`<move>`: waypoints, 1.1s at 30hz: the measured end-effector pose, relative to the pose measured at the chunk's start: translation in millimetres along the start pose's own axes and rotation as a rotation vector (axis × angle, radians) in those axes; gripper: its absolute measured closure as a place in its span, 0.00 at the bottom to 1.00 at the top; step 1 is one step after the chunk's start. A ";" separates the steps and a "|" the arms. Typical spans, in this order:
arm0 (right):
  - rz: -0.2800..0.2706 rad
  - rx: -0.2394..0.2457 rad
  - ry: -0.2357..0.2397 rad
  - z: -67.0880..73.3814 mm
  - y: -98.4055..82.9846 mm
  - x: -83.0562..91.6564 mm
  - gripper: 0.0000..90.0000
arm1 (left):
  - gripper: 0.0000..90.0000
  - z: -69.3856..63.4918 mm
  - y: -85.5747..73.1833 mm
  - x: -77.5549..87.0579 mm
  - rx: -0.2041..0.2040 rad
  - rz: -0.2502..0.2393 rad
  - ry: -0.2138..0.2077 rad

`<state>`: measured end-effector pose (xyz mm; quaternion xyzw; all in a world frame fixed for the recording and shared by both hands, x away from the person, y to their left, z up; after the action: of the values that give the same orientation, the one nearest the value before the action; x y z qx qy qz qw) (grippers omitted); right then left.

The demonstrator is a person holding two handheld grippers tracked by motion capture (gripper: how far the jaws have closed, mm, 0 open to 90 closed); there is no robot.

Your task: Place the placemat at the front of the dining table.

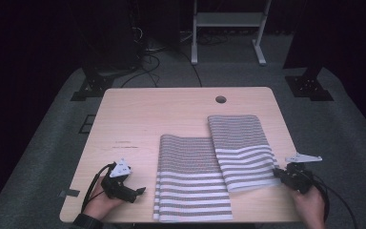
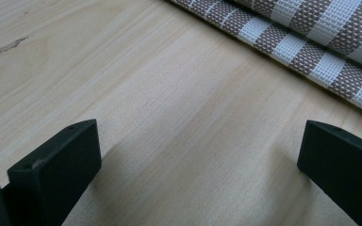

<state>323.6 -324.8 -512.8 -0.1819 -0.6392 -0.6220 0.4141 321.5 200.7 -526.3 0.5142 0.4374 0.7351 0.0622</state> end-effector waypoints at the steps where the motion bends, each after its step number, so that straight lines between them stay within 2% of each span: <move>1: -0.002 -0.002 0.001 0.1 0.5 0.8 0.96 | 0.00 0.0 0.0 0.0 0.000 0.000 0.000; 8: -0.033 0.008 0.002 3.9 5.9 7.8 0.97 | 0.00 0.0 0.0 0.0 0.000 0.000 0.000; 22: -0.120 0.025 0.042 15.8 19.7 23.6 0.97 | 0.00 0.0 0.0 0.0 0.000 0.000 0.000; 33: -0.160 0.057 0.084 28.2 35.3 24.1 0.97 | 0.00 0.1 0.2 -0.2 -0.001 0.000 -0.001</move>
<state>327.1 -299.3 -468.5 -0.0920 -0.6514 -0.6416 0.3944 321.8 200.6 -526.3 0.5143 0.4371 0.7352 0.0627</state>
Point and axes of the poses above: each handheld gripper's, and its own axes: x roughly backward along the jaws, y roughly out of its top, z roughly to its left, the point moved 6 cm from there along -x, roughly forward along the jaws, and after that the axes turned 6 degrees about -x, right-handed, at the moved point
